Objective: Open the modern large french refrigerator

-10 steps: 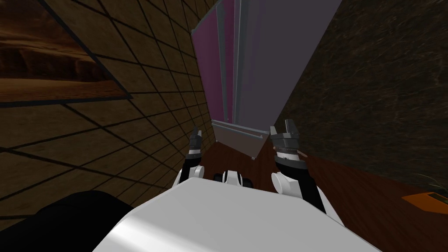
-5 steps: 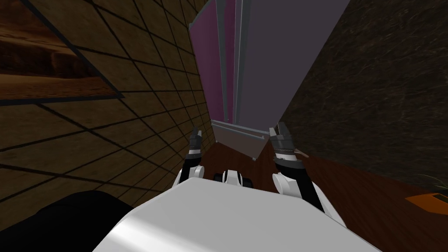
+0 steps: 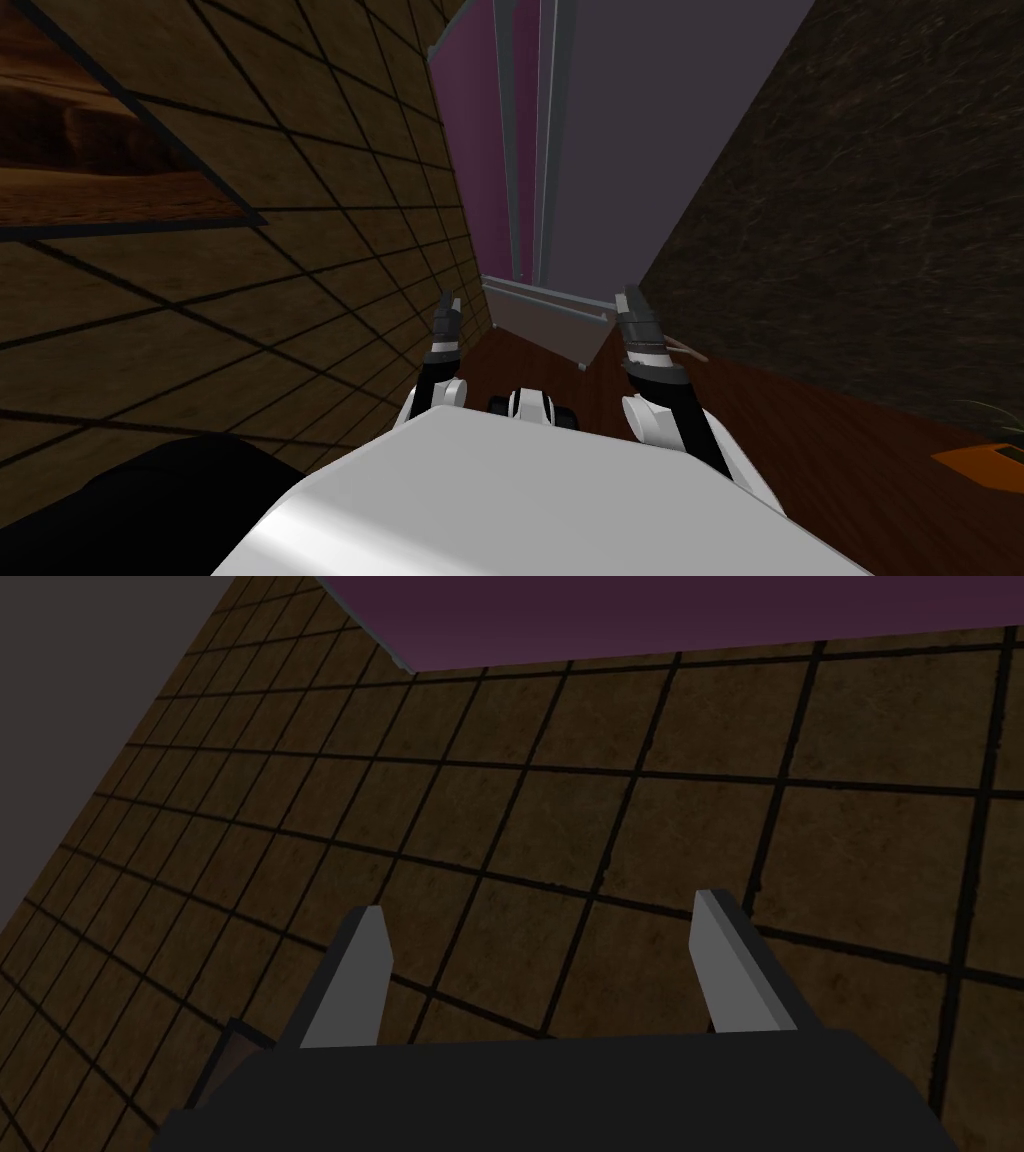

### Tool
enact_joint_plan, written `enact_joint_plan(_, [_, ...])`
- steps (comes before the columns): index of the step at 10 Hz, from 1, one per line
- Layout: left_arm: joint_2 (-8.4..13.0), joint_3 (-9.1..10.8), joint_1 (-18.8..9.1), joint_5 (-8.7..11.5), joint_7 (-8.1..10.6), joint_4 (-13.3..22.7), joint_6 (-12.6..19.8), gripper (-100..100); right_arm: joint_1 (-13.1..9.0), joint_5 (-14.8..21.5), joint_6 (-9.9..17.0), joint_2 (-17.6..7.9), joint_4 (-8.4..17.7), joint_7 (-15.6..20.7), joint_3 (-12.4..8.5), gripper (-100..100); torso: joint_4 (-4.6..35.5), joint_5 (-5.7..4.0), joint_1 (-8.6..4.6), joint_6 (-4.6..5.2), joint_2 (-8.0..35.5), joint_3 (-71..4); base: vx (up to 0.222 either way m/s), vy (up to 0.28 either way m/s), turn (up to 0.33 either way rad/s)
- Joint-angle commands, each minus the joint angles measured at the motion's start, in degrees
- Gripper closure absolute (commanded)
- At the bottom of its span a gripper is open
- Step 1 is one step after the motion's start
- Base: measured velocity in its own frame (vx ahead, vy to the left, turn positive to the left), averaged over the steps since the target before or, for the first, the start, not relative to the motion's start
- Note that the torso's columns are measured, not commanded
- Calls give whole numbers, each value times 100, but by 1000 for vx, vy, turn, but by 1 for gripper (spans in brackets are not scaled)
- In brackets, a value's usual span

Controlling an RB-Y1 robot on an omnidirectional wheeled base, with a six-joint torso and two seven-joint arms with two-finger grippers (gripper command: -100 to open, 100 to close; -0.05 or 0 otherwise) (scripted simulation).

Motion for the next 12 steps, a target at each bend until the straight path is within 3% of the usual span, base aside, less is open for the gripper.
enact_joint_plan(1, [0,0,0,0,0,0,0,0,-46,57,-131,-54,163,409,-33,-100,-1,0,-1,0,-1,-1,55,25,-21])
enact_joint_plan(12, [0,0,0,0,0,0,0,0,-265,283,-632,-178,894,2078,-153,-100,-1,0,-1,0,-4,-2,58,30,-19])
